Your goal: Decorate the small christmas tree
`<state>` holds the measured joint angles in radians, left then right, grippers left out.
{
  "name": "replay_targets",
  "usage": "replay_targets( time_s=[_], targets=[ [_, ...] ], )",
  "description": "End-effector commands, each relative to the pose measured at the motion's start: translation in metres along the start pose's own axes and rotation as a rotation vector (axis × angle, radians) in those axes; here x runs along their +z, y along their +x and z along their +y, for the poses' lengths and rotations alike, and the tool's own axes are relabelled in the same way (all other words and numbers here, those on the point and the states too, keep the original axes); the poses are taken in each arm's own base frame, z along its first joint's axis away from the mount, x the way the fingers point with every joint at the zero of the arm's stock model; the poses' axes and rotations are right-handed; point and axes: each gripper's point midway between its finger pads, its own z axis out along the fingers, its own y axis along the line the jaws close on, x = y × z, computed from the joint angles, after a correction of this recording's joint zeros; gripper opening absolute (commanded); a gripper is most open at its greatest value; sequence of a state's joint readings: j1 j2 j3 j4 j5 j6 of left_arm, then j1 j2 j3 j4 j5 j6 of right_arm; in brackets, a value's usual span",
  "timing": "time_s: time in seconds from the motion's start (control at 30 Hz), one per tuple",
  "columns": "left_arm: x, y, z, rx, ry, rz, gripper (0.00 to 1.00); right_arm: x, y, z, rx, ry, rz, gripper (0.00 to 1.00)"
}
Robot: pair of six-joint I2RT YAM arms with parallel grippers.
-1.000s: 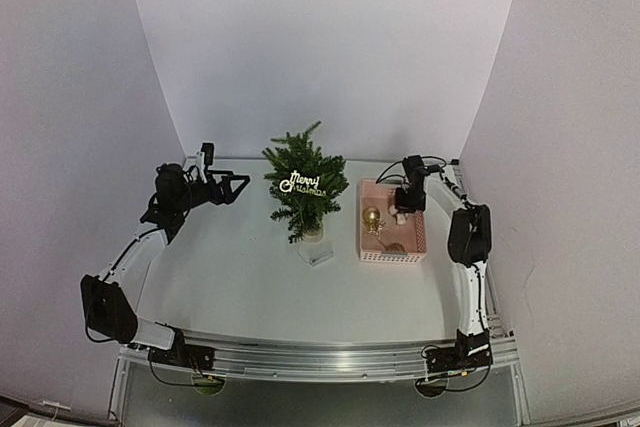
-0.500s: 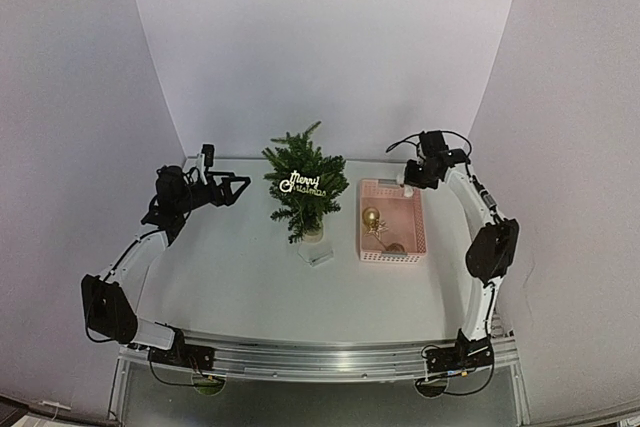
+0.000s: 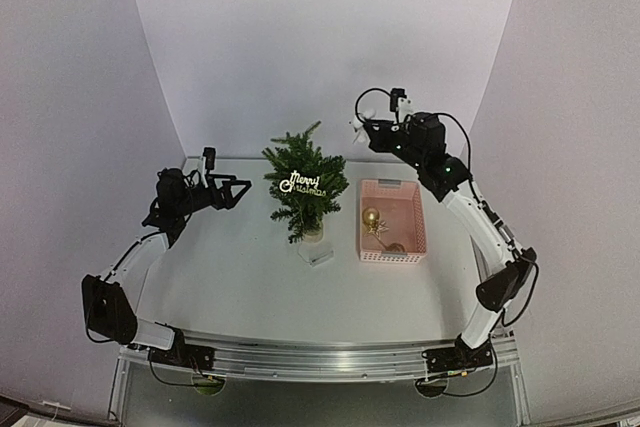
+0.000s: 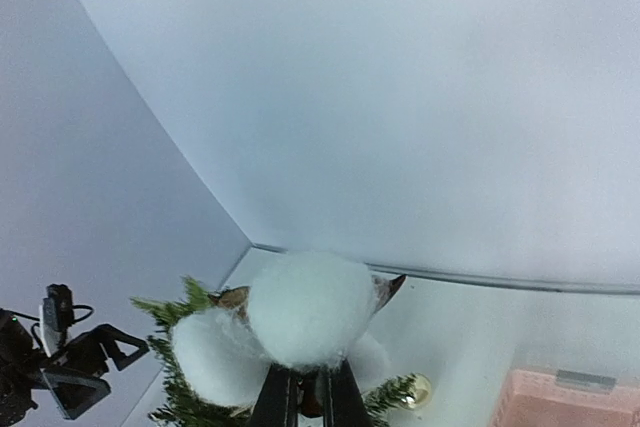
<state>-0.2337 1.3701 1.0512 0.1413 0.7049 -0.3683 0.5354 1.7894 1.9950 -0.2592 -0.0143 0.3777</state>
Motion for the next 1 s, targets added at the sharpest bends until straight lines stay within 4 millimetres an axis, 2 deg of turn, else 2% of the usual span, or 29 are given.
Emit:
replay_targets(
  time_s=[0.0, 0.13, 0.23, 0.57, 0.7, 0.97],
  targets=[
    [-0.007, -0.015, -0.014, 0.057, 0.04, -0.045, 0.99, 0.027, 0.002, 0.042, -0.032, -0.173, -0.071, 0.02],
    [-0.008, -0.013, -0.015, 0.054, 0.04, -0.044, 0.99, 0.041, 0.021, 0.061, -0.049, -0.245, -0.063, 0.02],
    [-0.008, -0.012, -0.015, 0.049, 0.043, -0.042, 0.99, 0.05, 0.036, 0.066, -0.057, -0.276, -0.042, 0.02],
    [-0.008, -0.012, -0.015, 0.047, 0.048, -0.045, 0.99, 0.055, 0.088, 0.055, -0.098, -0.278, 0.071, 0.05],
    [-0.007, -0.014, -0.015, 0.047, 0.052, -0.047, 0.99, 0.06, 0.103, 0.051, -0.097, -0.284, 0.107, 0.08],
    [-0.008, -0.012, -0.015, 0.047, 0.049, -0.046, 0.99, 0.054, 0.114, 0.049, -0.118, -0.285, 0.147, 0.17]
  ],
)
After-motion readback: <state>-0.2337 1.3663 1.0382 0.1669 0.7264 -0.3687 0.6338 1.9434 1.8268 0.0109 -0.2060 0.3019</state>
